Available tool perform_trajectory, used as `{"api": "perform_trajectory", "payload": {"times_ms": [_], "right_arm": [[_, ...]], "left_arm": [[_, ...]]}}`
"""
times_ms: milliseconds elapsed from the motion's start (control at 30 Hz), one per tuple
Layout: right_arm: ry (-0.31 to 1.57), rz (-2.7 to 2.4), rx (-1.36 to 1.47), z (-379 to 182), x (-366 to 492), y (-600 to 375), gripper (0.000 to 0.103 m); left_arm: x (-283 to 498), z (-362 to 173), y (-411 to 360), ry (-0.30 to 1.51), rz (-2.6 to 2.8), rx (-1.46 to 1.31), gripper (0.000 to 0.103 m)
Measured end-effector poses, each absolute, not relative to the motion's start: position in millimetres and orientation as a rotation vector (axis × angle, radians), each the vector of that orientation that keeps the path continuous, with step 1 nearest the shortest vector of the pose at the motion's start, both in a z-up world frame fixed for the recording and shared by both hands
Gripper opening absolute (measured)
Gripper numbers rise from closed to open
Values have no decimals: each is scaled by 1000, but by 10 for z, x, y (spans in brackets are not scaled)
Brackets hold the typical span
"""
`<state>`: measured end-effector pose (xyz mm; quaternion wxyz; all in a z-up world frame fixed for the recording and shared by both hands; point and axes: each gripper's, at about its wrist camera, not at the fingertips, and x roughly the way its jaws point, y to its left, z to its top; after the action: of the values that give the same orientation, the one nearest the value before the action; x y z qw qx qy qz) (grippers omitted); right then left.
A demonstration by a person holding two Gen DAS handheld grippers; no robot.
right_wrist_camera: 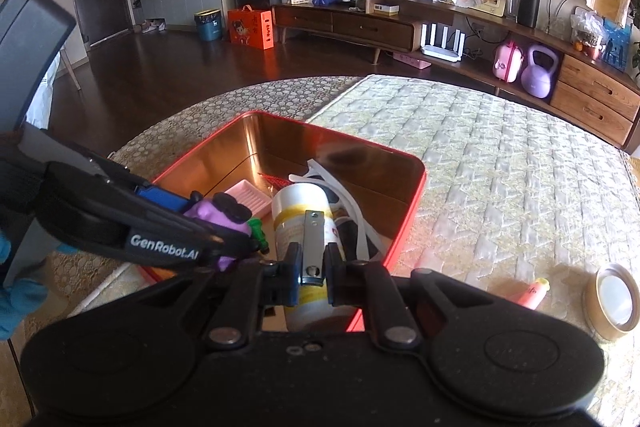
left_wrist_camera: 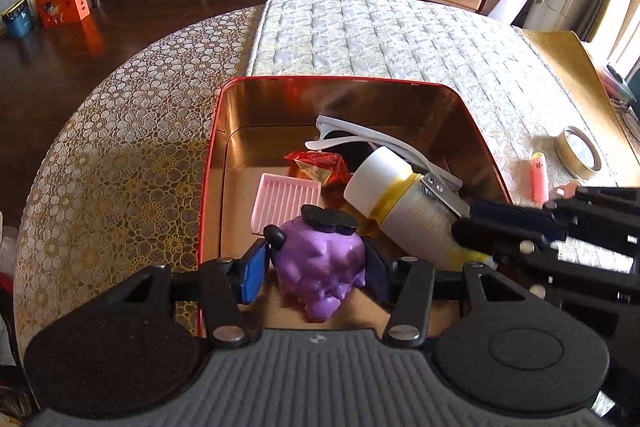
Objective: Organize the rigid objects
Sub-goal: 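Open the left tool to drop the purple toy while the right tool releases the clipper into the tin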
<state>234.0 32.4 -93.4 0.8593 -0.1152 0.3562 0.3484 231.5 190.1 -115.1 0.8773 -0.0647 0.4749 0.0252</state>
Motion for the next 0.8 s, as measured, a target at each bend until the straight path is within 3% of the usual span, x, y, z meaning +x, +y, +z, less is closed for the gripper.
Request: {"api": "perform_trajectory", "payload": {"times_ms": [233,533,800], "right_arm": [[742,740,-233,-927,2249,264,20],[758,730,-197,-893,2165,132,24],[730,742,-137,-706,2003,-25,36]], "left_arm": [[2276,-1145,1897,981,62,-137,52],[2134,-1022,1882,944,91,-122,61],[1921,-821,1812,878,116,-104,69]]}}
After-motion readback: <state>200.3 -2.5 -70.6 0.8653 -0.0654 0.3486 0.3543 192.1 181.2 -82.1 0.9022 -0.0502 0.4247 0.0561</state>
